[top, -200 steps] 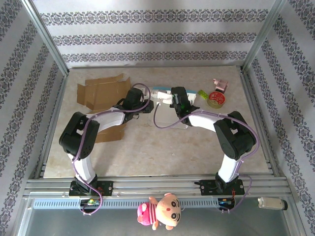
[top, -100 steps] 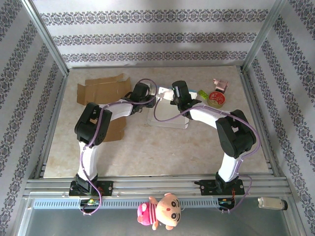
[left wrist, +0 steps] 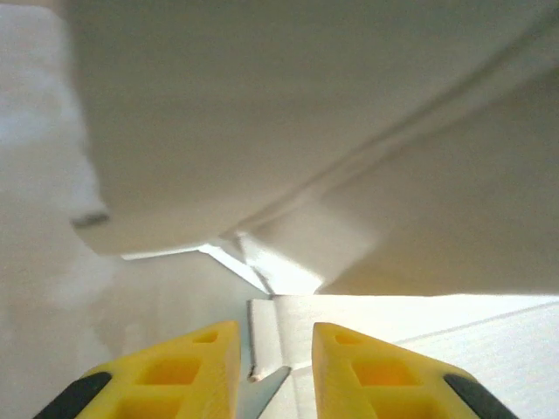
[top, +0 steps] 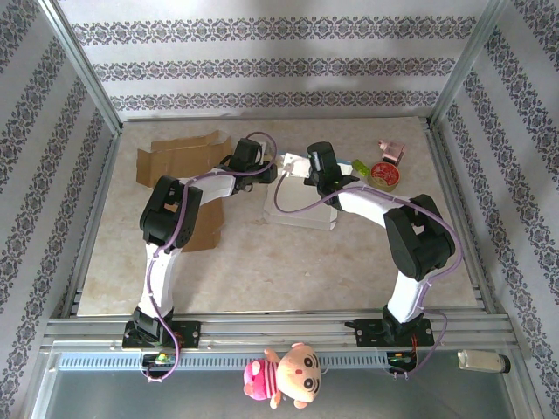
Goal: Fold the paper box
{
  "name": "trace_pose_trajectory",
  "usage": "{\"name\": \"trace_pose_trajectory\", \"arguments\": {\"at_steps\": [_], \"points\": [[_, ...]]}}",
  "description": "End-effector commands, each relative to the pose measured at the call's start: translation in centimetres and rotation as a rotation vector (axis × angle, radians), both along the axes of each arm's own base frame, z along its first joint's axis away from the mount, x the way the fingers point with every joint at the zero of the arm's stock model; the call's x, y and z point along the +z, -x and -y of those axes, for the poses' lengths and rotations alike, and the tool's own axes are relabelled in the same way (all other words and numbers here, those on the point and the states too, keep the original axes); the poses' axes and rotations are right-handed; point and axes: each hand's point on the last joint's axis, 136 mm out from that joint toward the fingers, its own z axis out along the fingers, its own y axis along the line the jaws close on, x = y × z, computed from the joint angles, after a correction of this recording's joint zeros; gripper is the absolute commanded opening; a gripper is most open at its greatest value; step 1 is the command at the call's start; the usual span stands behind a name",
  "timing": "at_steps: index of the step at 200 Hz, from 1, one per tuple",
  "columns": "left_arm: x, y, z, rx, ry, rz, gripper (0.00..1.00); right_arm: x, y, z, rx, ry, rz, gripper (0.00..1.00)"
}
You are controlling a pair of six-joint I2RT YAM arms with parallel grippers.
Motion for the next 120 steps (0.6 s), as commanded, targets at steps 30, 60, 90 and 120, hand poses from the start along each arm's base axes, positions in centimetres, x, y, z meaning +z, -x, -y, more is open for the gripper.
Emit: {"name": "trace_pose_trajectory", "arguments": {"at_steps": [30, 60, 90, 120], "points": [[-3.0, 1.0, 0.8, -0.031, 0.034, -0.112, 0.27, -1.7, 0.7, -0.5, 0.005, -0.028, -0.075, 0.00], [-2.3, 1.2, 1.3, -0.047, 0.067, -0.091, 0.22, -1.6, 0.6, -0.4, -0.005, -0.034, -0.071, 0.00], [-0.5, 1.9, 4.2, -0.179, 0.215, -0.069, 0.21, -1.6, 0.5, -0.4, -0.017, -0.049, -0.071, 0.00], [-3.1, 2.1, 3.9, -0.149, 0.203, -0.142, 0.21, -1.7, 0.5, -0.4, -0.023, -0.054, -0.074, 0.00]]}}
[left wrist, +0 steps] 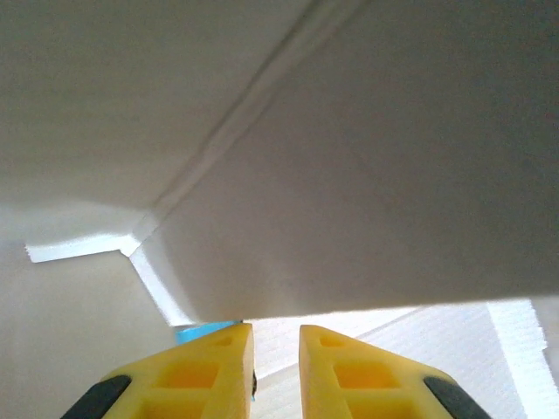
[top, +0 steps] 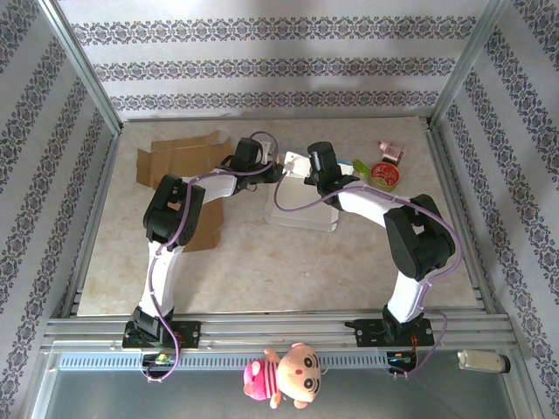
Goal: Fold the paper box
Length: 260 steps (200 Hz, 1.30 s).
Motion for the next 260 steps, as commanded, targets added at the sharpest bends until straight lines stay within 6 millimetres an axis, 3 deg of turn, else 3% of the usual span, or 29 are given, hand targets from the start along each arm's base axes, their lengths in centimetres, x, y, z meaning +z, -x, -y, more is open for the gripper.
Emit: {"name": "trace_pose_trajectory", "arguments": {"at_steps": [1, 24, 43, 73, 106, 127, 143, 174, 215, 245, 260], "points": [[-3.6, 1.6, 0.9, -0.044, 0.033, -0.120, 0.21, -1.8, 0.6, -0.7, 0.011, -0.033, -0.072, 0.00], [-4.4, 1.9, 0.6, -0.026, 0.021, -0.134, 0.22, -1.7, 0.7, -0.6, 0.010, -0.030, -0.070, 0.00], [-3.8, 1.9, 0.5, -0.026, 0.028, -0.121, 0.24, -1.6, 0.7, -0.5, 0.007, -0.031, -0.068, 0.00], [0.6, 1.9, -0.9, -0.002, 0.005, 0.006, 0.29, -1.4, 0.6, -0.2, 0.001, -0.020, -0.060, 0.00], [6.3, 1.8, -6.4, 0.072, -0.073, 0.145, 0.38, -0.8, 1.0, 0.2, 0.014, -0.006, -0.050, 0.00], [8.2, 2.5, -9.1, 0.011, -0.146, 0.178, 0.45, -0.6, 1.8, 0.1, 0.047, 0.004, -0.051, 0.00], [8.9, 3.2, -9.8, -0.084, -0.238, 0.225, 0.48, -0.5, 2.3, 0.2, 0.066, 0.014, -0.051, 0.00], [8.5, 4.0, -10.1, -0.240, -0.388, 0.286, 0.53, -0.5, 2.8, 0.4, 0.081, 0.023, -0.055, 0.00], [7.6, 4.6, -6.8, -0.458, -0.272, 0.201, 0.57, -0.9, 3.2, 0.0, 0.100, 0.022, -0.072, 0.00], [6.7, 3.5, -6.1, -0.466, -0.246, 0.171, 0.58, -0.9, 3.2, -0.1, 0.104, 0.030, -0.073, 0.00], [6.1, 3.0, -5.9, -0.464, -0.234, 0.157, 0.54, -0.9, 3.2, -0.2, 0.103, 0.026, -0.074, 0.00]]}}
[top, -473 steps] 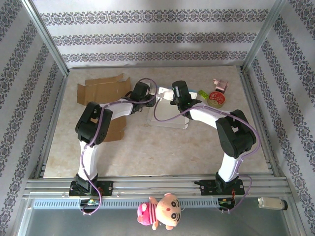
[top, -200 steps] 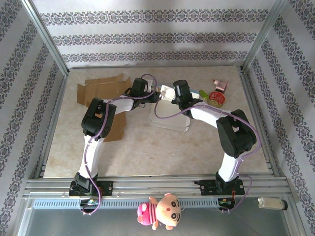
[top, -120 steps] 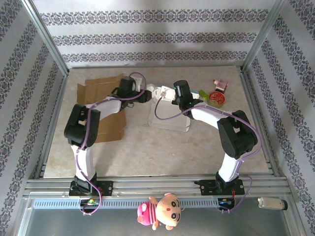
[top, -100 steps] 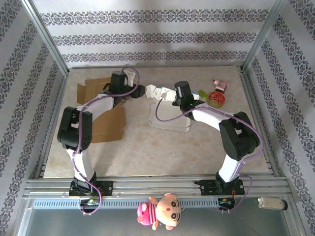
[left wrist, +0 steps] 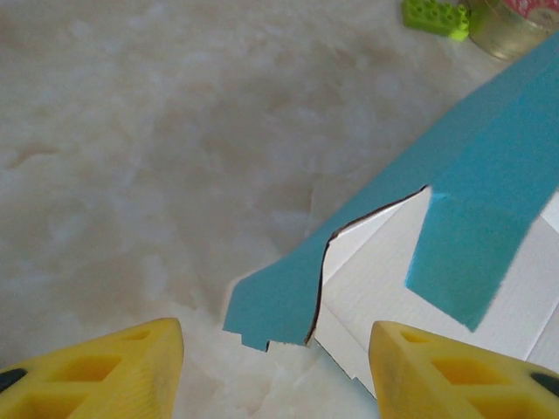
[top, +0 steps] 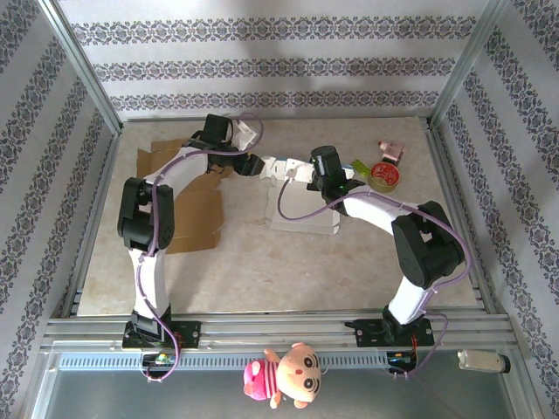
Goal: Fold the paper box
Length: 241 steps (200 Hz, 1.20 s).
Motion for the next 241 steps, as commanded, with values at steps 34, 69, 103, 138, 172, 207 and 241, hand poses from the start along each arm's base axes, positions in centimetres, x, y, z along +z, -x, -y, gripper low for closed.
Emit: {"name": "trace_pose_trajectory", "arguments": {"at_steps": [34, 69, 103, 138, 172, 207, 241], "points": [[-1.1, 0.8, 2.1, -0.047, 0.045, -0.122, 0.32, -0.8, 0.6, -0.1, -0.003, 0.001, -0.044, 0.00], [-0.7, 0.8, 3.0, 0.086, 0.067, -0.208, 0.08, -0.3, -0.4, -0.3, -0.064, -0.005, 0.000, 0.00], [0.7, 0.3, 3.5, 0.233, 0.150, -0.268, 0.03, 0.0, -0.8, -0.6, -0.095, -0.007, 0.030, 0.00], [1.5, 0.2, 4.1, 0.346, 0.221, -0.366, 0.03, 0.2, -1.1, -0.7, -0.121, 0.003, 0.063, 0.00], [2.1, 1.0, 4.8, 0.410, 0.292, -0.468, 0.03, 1.4, -1.8, 0.1, -0.165, 0.019, 0.134, 0.00], [3.7, 2.2, 6.0, 0.399, 0.382, -0.488, 0.04, 2.5, -2.5, 0.6, -0.197, 0.012, 0.186, 0.00], [4.3, 2.9, 6.2, 0.417, 0.411, -0.508, 0.05, 2.7, -2.7, 0.6, -0.205, 0.008, 0.201, 0.00]]}}
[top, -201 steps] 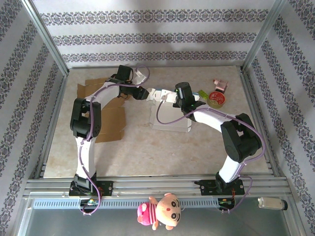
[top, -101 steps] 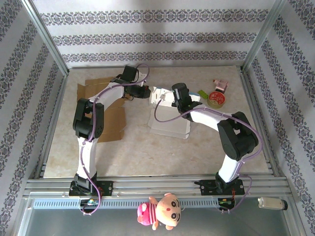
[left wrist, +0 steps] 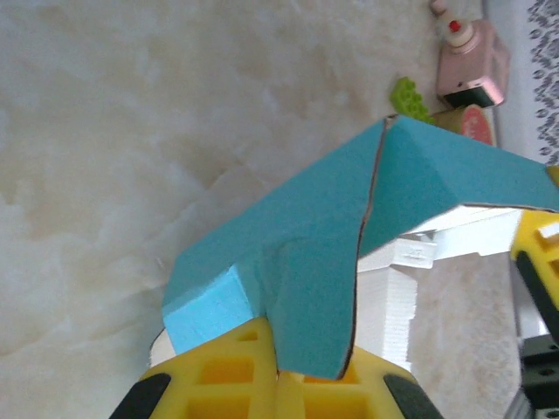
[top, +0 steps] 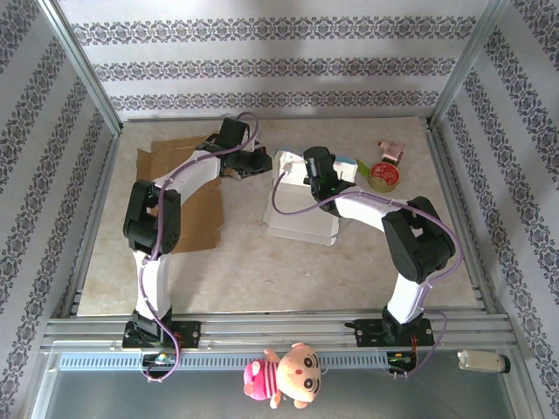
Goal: Fold the paper box
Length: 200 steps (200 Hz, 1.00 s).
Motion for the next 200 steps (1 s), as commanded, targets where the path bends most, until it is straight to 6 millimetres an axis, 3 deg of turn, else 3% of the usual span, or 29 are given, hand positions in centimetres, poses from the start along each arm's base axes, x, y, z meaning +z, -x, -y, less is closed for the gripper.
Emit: {"name": "trace_pose_trajectory", "arguments": {"at_steps": [1, 75, 103, 120, 140, 167, 200], "points": [[3.3, 0.8, 1.7, -0.002, 0.113, 0.012, 0.05, 1.1, -0.7, -0.3, -0.028, -0.032, 0.057, 0.00], [-2.7, 3.9, 3.5, 0.027, 0.188, -0.119, 0.11, 0.0, -0.3, 0.4, -0.048, -0.049, 0.051, 0.00], [-3.6, 5.0, 4.4, 0.038, 0.224, -0.131, 0.12, -0.8, 0.1, 0.7, -0.045, -0.068, 0.065, 0.00], [-3.9, 5.8, 4.9, 0.029, 0.252, -0.142, 0.18, -1.1, 0.5, 0.8, -0.049, -0.084, 0.081, 0.00], [-4.7, 6.5, 4.6, 0.034, 0.237, -0.146, 0.19, -1.6, 1.2, 1.1, -0.052, -0.095, 0.082, 0.00], [-3.6, 6.7, 3.9, 0.002, 0.192, -0.066, 0.25, -2.9, 2.4, 1.2, -0.019, -0.094, 0.081, 0.00], [1.5, 7.2, 1.7, -0.073, 0.056, 0.210, 0.33, -4.0, 2.5, 1.6, -0.009, -0.015, 0.089, 0.00]]}}
